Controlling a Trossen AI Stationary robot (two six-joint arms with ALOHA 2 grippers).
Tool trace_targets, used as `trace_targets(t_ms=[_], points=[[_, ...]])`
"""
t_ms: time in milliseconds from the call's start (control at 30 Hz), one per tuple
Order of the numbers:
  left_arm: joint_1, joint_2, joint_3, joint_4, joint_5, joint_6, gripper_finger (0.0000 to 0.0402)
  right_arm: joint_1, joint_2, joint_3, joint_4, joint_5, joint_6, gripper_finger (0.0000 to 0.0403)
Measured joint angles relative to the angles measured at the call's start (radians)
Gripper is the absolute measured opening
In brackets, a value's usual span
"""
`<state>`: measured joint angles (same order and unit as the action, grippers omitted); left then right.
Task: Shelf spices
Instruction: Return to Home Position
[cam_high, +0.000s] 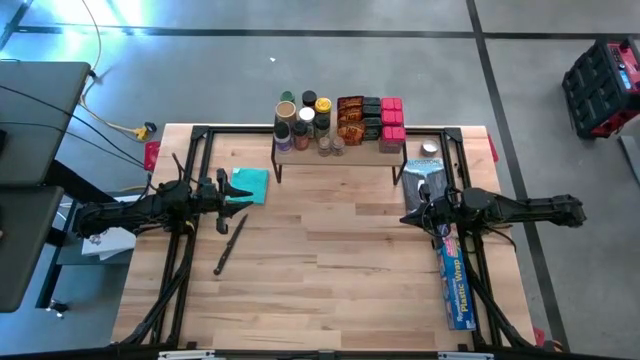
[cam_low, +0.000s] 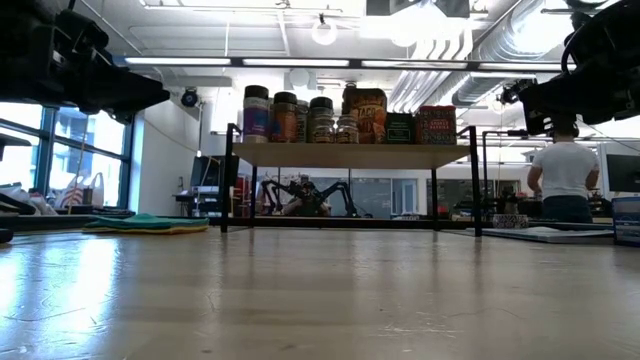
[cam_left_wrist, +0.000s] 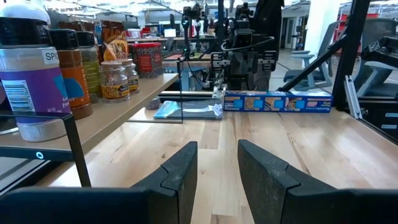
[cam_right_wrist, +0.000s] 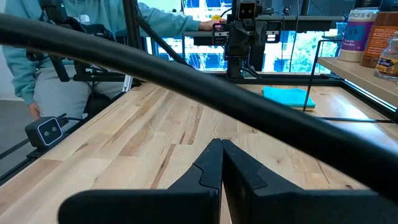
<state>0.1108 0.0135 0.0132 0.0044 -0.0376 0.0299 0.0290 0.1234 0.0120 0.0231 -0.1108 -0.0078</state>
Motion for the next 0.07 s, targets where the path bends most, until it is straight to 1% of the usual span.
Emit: trace_targets(t_ms=[67], points=[[0.0, 0.0, 0.0, 0.0, 0.0, 0.0, 0.0111, 0.0, 0.0, 0.0, 0.0, 0.0, 0.0, 0.0002]])
